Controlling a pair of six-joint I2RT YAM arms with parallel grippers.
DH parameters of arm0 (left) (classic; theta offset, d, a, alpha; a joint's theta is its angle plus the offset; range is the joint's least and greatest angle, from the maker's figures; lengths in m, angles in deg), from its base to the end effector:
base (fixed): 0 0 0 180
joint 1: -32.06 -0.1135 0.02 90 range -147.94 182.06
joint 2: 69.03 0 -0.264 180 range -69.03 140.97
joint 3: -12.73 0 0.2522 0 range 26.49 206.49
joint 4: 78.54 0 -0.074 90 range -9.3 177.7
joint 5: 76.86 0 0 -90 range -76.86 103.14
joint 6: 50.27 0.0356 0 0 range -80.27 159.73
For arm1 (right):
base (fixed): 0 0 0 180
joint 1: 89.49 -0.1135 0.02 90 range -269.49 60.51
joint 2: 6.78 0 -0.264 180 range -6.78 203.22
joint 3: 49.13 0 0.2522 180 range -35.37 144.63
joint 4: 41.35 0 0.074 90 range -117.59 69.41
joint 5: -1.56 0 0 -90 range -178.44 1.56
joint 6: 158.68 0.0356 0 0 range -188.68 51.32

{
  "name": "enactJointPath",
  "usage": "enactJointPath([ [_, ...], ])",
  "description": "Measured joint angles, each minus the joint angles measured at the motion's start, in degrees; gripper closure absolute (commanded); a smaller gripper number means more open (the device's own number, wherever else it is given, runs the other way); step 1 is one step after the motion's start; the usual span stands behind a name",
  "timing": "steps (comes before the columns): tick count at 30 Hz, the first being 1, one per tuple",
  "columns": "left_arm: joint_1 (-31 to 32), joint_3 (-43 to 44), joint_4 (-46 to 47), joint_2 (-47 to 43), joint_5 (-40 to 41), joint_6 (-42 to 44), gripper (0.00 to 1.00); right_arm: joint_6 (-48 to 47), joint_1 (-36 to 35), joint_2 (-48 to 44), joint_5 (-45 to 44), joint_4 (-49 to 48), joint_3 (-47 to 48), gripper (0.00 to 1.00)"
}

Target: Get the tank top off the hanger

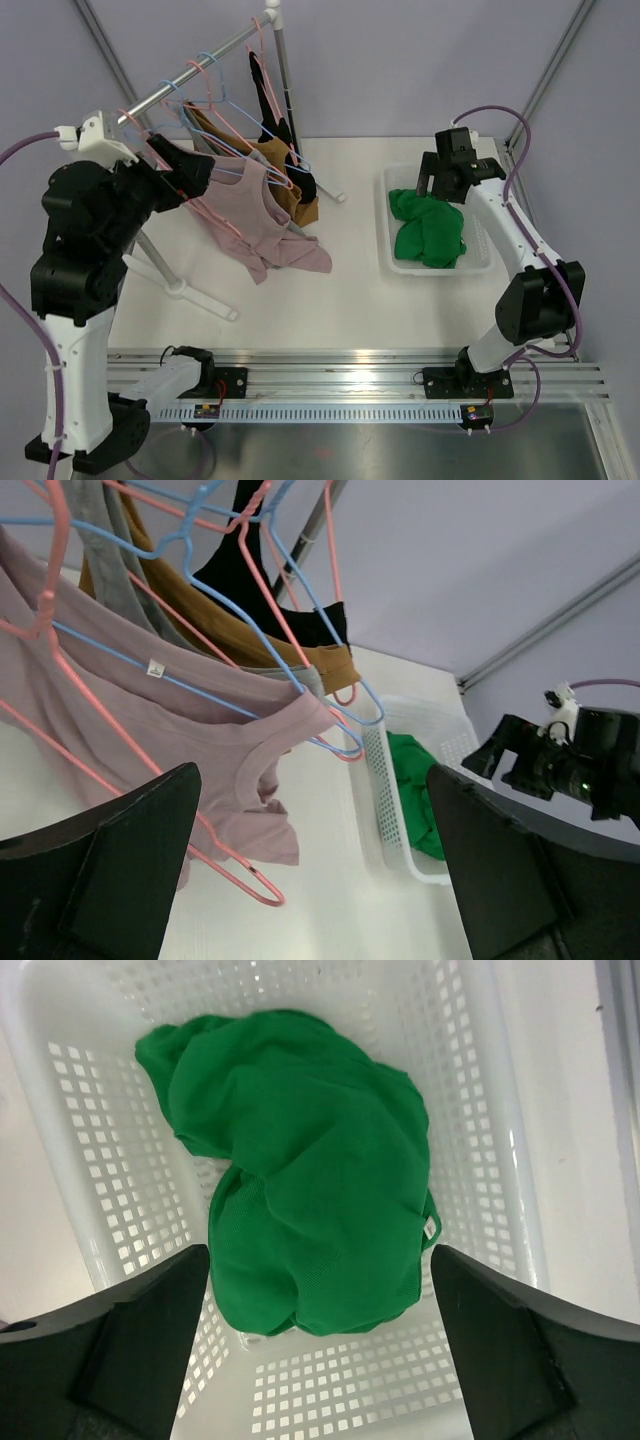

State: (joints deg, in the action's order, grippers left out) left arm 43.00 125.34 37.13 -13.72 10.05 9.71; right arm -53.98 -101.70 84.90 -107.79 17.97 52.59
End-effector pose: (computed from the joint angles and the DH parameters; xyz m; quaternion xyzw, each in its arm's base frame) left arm 0.1123 -0.0237 0.5294 -0.1065 0.7415 -0.2506 0.6133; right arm 0.3409 0.0617 0.3398 0.0785 0.9227 -0.0734 0.3702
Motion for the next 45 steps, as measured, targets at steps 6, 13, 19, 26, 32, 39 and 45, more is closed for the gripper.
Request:
enactJointPath([
  [6, 12.2, 3.4, -3.7, 6.4, 13.7, 0.4, 0.01, 2.0, 0.0, -6.8, 3.0, -2.0, -5.9, 0.00],
  [13, 21.1, 5.7, -7.3, 11.5, 31.9, -1.6, 0.03, 3.2, 0.0, -21.5, 11.5, -4.2, -6.8, 0.00],
  [19, 21.4, 5.7, -7.2, 16.6, 39.7, -2.6, 0.13, 4.3, 0.0, -26.7, 20.2, -5.3, -11.4, 0.01],
  [26, 21.5, 5.7, -5.4, 22.3, 44.1, -2.8, 0.23, 5.1, 0.0, -29.6, 28.3, -5.6, -18.5, 0.03],
  [32, 21.5, 6.0, -1.9, 24.5, 46.1, -1.6, 0.35, 5.1, 0.0, -31.7, 32.5, -5.9, -20.9, 0.04],
  [39, 21.5, 7.0, -1.0, 29.6, 48.0, -1.8, 0.57, 5.0, -0.1, -33.7, 34.1, -6.7, -21.2, 0.04],
  [45, 21.5, 4.5, -0.3, 29.4, 49.0, -2.2, 0.81, 5.0, -0.1, -34.0, 35.2, -7.0, -21.7, 0.04],
])
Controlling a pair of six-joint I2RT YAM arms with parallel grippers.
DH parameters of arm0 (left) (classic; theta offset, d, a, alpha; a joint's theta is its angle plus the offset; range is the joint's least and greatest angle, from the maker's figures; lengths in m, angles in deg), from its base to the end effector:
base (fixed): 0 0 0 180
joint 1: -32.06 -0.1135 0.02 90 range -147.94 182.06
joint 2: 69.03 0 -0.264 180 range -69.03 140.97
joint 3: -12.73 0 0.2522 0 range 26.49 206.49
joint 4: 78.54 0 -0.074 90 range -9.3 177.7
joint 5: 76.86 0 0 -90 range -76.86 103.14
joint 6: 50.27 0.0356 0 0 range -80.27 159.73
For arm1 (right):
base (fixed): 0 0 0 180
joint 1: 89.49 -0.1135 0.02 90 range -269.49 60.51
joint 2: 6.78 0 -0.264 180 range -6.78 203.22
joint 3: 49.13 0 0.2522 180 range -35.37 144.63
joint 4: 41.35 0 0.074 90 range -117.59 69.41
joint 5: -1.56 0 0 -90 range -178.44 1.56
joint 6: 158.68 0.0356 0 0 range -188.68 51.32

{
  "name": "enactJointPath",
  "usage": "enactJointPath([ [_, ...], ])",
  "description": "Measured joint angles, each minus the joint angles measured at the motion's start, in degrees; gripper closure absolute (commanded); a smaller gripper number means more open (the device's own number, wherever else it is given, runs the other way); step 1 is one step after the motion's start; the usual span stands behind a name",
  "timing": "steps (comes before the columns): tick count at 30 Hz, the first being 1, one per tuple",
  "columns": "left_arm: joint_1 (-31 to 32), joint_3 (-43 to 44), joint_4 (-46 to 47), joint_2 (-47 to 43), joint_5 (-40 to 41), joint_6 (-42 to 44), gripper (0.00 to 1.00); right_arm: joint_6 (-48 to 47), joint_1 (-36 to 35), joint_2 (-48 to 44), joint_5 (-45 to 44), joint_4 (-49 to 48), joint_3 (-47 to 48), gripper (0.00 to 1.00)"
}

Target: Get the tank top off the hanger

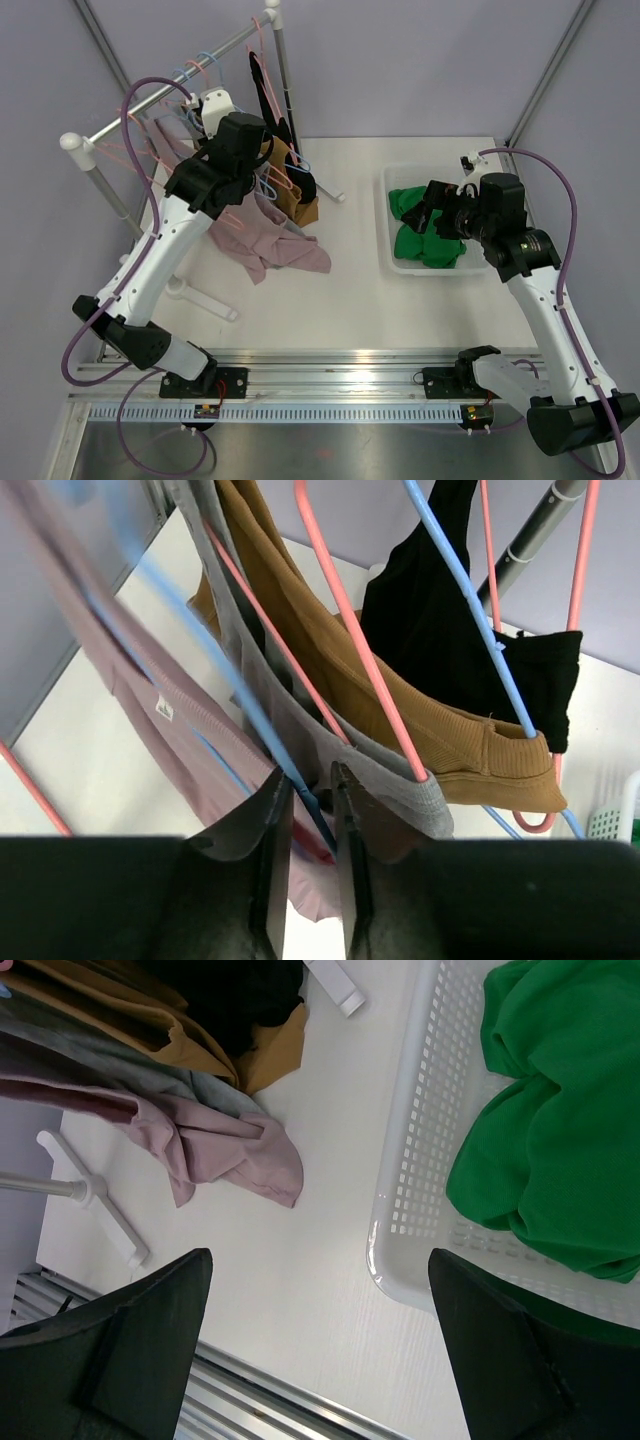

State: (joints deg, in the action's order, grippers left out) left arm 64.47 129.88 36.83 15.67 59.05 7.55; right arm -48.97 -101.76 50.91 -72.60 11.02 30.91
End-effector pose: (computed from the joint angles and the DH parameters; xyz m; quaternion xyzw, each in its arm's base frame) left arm 0.2602 -0.1349 0.4591 -0.1869 0.8064 0.0508 0.5587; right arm 0.1991 0.0532 0.3784 -0.0131 0.8605 0.2511 0.4431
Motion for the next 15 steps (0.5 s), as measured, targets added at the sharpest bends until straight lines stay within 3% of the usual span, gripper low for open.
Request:
enactJointPath([
  [3, 0.0, 0.0, 0.0, -0.2, 0.3, 0.3, 0.82, 0.0, 0.0, -0.1, 0.4, -0.1, 0.0, 0.04],
  [6, 0.0, 0.0, 0.6, -0.9, 0.9, 0.6, 0.99, 0.0, 0.0, -0.2, 1.2, -0.1, 0.0, 0.04],
  [15, -0.2, 0.0, 0.7, -2.7, 1.7, 0.6, 1.00, 0.0, 0.0, -0.4, 2.9, -0.3, -0.1, 0.04],
])
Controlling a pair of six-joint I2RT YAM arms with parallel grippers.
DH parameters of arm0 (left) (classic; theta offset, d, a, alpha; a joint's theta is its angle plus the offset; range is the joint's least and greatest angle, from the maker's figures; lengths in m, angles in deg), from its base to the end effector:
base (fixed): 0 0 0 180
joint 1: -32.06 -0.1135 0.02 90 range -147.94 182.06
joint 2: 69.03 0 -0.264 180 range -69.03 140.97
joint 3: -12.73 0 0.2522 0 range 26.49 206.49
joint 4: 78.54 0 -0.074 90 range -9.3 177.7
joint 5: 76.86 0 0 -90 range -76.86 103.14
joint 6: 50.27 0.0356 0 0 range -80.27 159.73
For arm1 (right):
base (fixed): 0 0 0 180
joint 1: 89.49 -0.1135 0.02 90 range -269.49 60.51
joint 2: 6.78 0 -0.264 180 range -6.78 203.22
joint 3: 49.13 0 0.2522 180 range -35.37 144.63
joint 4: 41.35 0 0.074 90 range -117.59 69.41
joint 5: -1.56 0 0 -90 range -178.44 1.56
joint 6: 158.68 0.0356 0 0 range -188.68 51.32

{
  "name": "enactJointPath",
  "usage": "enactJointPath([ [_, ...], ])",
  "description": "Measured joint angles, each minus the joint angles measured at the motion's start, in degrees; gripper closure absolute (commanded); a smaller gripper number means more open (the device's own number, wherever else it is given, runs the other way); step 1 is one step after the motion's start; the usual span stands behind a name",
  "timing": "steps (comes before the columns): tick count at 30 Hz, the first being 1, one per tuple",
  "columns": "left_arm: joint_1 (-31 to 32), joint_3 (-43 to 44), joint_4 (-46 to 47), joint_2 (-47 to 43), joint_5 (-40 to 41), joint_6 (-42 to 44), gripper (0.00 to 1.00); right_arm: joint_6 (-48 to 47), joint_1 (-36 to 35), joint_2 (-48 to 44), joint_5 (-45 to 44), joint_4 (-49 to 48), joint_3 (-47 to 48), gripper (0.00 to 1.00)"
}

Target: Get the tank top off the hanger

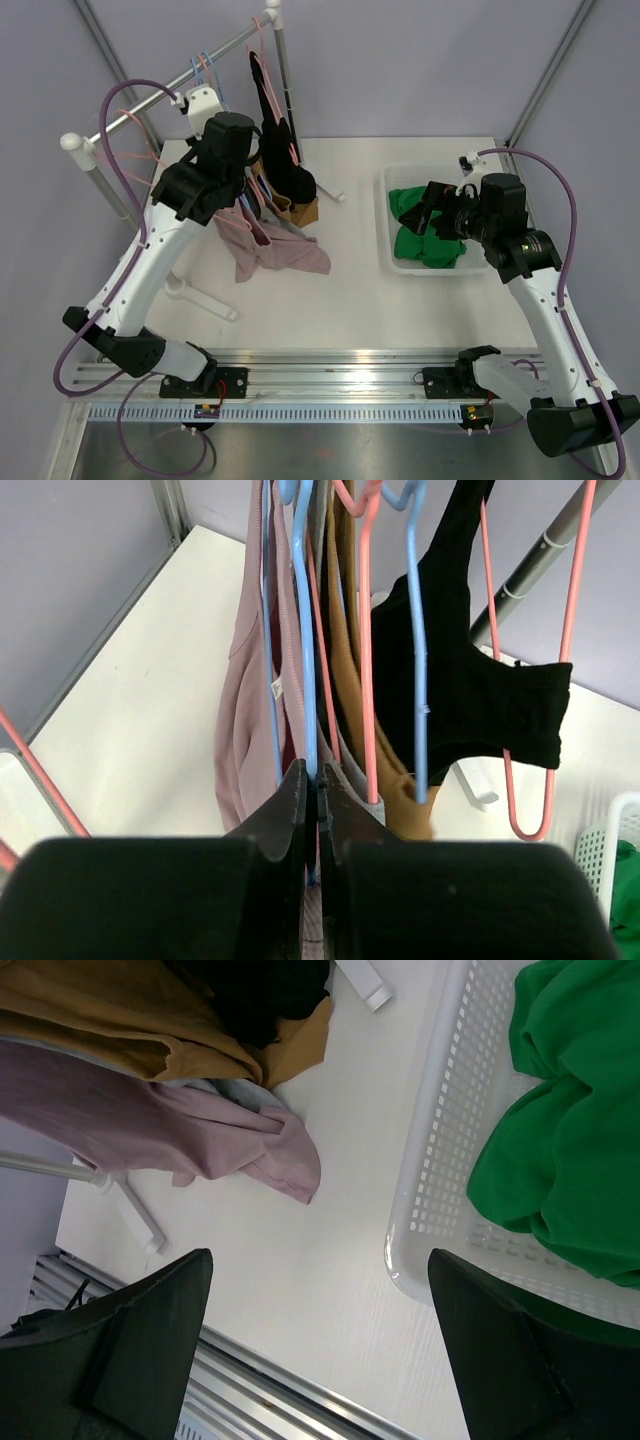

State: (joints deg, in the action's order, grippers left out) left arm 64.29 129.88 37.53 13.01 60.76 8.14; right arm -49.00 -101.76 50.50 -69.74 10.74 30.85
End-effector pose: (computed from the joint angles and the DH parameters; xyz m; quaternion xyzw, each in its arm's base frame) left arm 0.2472 -0.1247 0.4728 -0.2010 0.7887 0.0489 0.5789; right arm 0.1967 0.0545 0.3801 -0.0268 0.8554 0.2719 0.4401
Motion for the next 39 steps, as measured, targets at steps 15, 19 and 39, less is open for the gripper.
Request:
enactJointPath([
  [15, 2.5, 0.3, -0.8, -9.5, 0.1, -2.6, 1.00, 0.0, 0.0, 0.0, 2.5, 0.0, 0.0, 0.04],
  [19, 4.3, -1.6, 0.5, -13.0, -1.7, -3.0, 1.00, 0.0, 0.0, 0.0, 3.5, -0.2, 0.0, 0.04],
  [39, 5.6, -11.2, 8.6, -22.7, -11.3, 0.2, 1.00, 0.1, 0.0, -0.2, 6.0, -1.3, 0.0, 0.03],
])
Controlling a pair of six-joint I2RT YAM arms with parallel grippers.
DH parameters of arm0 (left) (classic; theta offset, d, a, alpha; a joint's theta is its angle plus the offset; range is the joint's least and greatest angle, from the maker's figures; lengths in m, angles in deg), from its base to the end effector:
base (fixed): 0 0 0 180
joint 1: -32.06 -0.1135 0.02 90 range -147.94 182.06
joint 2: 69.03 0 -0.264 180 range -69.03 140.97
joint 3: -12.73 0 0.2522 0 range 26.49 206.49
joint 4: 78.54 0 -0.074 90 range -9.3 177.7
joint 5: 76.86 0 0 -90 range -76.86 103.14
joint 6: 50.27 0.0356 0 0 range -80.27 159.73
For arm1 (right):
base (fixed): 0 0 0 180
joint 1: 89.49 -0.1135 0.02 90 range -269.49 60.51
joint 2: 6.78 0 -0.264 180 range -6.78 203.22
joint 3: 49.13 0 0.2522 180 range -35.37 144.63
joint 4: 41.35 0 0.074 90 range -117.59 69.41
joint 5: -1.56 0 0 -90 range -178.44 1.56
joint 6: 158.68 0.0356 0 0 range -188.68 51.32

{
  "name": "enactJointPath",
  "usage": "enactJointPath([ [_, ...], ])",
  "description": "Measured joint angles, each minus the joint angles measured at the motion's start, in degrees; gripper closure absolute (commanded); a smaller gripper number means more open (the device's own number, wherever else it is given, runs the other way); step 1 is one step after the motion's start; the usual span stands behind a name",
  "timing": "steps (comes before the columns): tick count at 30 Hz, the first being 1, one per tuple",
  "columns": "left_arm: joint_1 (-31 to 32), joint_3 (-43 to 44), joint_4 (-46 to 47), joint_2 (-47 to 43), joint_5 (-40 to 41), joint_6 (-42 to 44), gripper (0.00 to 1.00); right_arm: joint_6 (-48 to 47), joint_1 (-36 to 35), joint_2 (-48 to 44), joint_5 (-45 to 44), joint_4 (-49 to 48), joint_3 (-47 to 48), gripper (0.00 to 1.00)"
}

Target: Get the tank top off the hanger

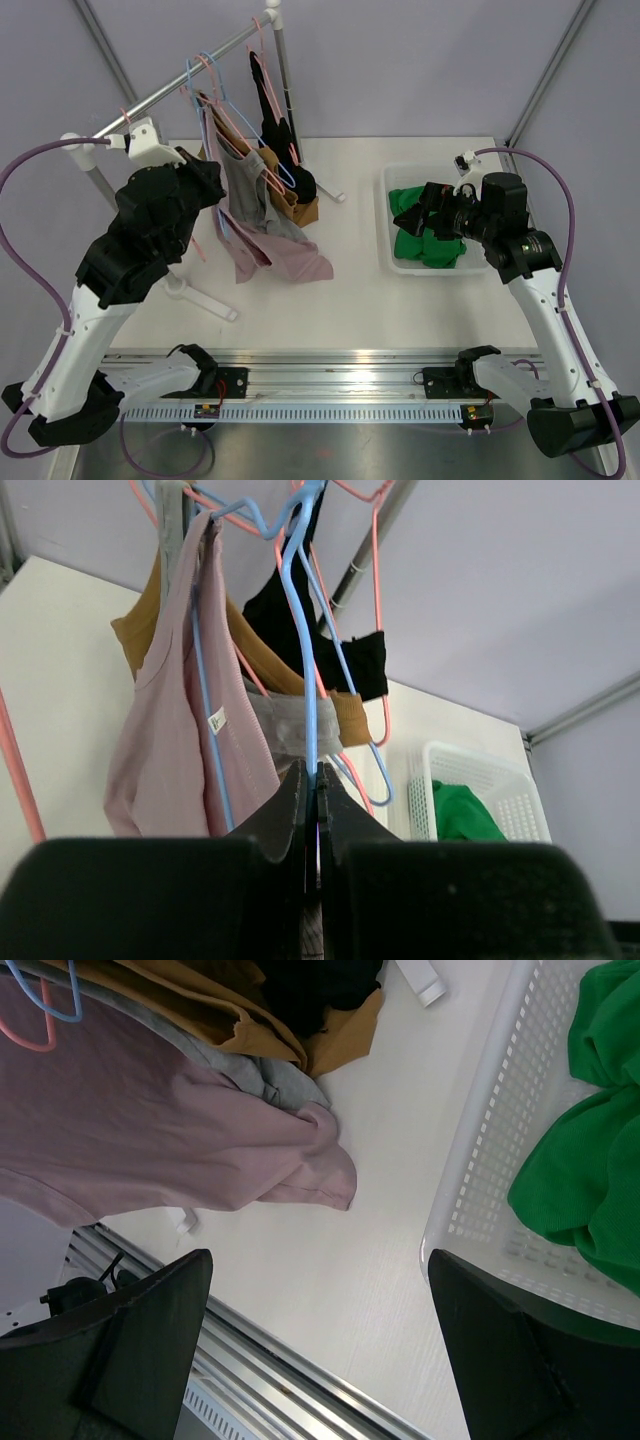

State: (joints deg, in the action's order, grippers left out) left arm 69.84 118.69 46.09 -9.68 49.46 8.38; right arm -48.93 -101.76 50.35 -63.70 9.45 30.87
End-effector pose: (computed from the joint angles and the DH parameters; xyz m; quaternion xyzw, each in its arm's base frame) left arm 0.1395 -0.0814 0.5083 -0.1621 0.7315 -0.1561 0.6436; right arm 0.1952 0.0577 0.3834 -0.0556 0.8424 0.3153 0.4334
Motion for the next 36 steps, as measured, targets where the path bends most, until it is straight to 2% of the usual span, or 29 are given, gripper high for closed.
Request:
enactJointPath([
  [10, 0.5, -9.7, 0.6, -13.8, -7.4, -2.8, 1.00, 0.0, 0.0, 0.0, 2.5, -0.5, 0.0, 0.02],
  [16, 0.5, -21.0, 1.3, -25.6, -19.3, -6.8, 1.00, 1.4, -0.1, 0.6, 13.2, -7.5, -1.0, 0.00],
  [20, 0.5, -28.2, 1.4, -30.6, -27.4, -9.3, 1.00, 2.8, -2.4, 0.9, 15.8, -11.0, -2.7, 0.01],
  [24, 0.5, -36.8, 2.4, -35.3, -36.7, -12.3, 1.00, 4.0, -13.1, 2.3, 11.8, -14.0, -3.5, 0.00],
  [29, 0.5, -47.6, 5.8, -40.1, -47.6, -17.7, 1.00, 8.3, -26.2, 3.1, 3.5, -25.4, -10.8, 0.04],
  [36, 0.5, -53.2, 7.5, -46.2, -50.8, -22.6, 1.00, 13.8, -33.7, 5.1, -10.7, -35.8, -17.9, 0.08],
])
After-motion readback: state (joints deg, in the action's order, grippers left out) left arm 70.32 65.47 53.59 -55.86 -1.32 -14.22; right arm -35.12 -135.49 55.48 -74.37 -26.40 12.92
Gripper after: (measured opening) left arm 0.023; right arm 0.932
